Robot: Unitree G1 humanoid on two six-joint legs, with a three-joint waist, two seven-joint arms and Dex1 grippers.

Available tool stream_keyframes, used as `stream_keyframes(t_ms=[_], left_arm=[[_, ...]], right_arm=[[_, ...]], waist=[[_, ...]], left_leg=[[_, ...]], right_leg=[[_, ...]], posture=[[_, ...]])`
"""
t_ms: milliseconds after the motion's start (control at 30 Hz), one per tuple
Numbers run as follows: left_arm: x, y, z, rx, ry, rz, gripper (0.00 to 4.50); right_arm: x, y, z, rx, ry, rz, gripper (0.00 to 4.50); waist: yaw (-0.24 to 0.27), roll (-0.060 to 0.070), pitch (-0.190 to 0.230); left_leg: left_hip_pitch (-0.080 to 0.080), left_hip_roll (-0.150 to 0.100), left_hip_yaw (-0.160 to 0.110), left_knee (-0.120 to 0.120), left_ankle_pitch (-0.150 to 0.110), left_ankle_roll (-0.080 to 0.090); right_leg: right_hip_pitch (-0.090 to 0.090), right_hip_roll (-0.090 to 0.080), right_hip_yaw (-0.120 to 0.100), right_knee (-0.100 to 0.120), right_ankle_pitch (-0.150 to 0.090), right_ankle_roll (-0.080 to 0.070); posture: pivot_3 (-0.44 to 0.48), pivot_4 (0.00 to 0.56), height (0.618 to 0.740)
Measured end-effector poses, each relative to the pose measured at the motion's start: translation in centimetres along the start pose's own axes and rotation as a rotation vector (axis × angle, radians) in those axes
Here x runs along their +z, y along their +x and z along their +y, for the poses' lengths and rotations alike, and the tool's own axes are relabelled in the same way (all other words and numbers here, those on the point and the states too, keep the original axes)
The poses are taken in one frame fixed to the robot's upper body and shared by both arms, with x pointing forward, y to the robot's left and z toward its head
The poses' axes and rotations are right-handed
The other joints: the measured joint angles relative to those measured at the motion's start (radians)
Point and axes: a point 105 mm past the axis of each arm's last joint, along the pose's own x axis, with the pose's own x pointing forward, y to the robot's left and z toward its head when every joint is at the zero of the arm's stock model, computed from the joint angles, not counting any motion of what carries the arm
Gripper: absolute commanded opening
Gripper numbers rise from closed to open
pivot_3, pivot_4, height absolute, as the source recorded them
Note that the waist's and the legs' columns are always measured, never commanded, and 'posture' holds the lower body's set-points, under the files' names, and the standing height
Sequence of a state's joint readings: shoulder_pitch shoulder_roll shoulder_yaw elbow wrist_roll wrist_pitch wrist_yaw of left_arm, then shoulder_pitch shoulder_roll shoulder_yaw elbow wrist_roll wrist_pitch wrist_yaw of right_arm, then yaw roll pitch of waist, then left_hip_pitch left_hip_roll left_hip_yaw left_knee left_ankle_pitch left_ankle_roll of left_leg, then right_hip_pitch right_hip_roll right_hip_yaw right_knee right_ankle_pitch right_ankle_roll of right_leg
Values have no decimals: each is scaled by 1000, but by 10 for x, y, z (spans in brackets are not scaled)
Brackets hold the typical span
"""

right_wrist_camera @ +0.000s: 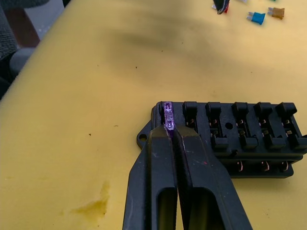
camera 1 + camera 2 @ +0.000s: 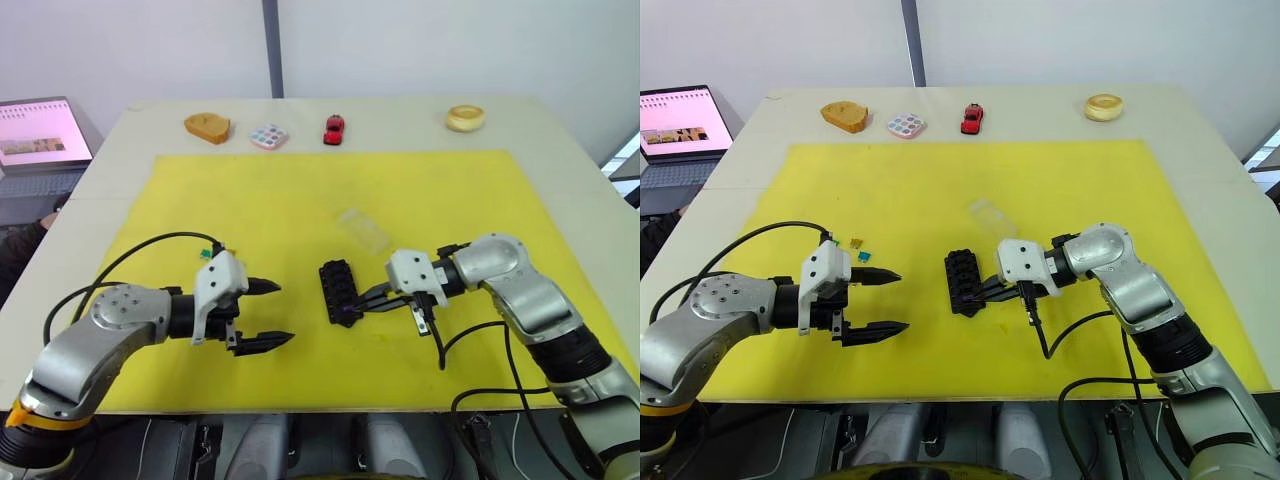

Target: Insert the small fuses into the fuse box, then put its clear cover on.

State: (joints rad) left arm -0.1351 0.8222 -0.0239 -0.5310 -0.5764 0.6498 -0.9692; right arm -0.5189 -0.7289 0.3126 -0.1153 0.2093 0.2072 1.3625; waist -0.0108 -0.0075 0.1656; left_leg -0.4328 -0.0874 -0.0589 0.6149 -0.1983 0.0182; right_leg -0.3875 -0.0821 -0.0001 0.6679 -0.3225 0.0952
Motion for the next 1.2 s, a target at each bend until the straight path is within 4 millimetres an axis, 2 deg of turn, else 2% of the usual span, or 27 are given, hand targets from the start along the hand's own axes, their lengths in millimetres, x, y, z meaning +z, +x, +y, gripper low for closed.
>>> stream_keyframes(t_ms=[333, 367, 400, 567, 1100, 1200], left_arm=[[1, 0, 2, 9, 1, -3, 4442], [1, 0, 2, 10, -1, -3, 4500], [0, 0, 3, 10, -2, -4, 4500], [0, 0, 3, 10, -4, -7, 4500], [-4, 0, 4, -2, -27, -4, 4500], [0, -1, 7, -7, -11, -10, 4500]], right_arm=[[0, 1, 0, 0, -4, 11, 0], [0, 1, 0, -1, -4, 11, 664], [-1, 1, 0, -5, -2, 11, 910], [-1, 2, 0, -3, 11, 7, 3198], [7, -14, -8, -53, 116, -60, 3198], [17, -13, -12, -63, 153, -108, 2364]], waist=[[0, 0, 0], [0, 0, 0], [0, 0, 0], [1, 0, 0], [1, 0, 0], [1, 0, 0]], left_leg=[[2, 0, 0, 0, 0, 0], [2, 0, 0, 0, 0, 0], [2, 0, 0, 0, 0, 0], [2, 0, 0, 0, 0, 0], [2, 0, 0, 0, 0, 0], [2, 0, 0, 0, 0, 0]], right_leg=[[1, 0, 0, 0, 0, 0], [2, 0, 0, 0, 0, 0], [2, 0, 0, 0, 0, 0], [2, 0, 0, 0, 0, 0], [2, 0, 0, 0, 0, 0], [2, 0, 0, 0, 0, 0]], posture=[[0, 150, 740], [0, 150, 740], [0, 150, 740], [0, 150, 740], [0, 150, 740], [0, 150, 740]])
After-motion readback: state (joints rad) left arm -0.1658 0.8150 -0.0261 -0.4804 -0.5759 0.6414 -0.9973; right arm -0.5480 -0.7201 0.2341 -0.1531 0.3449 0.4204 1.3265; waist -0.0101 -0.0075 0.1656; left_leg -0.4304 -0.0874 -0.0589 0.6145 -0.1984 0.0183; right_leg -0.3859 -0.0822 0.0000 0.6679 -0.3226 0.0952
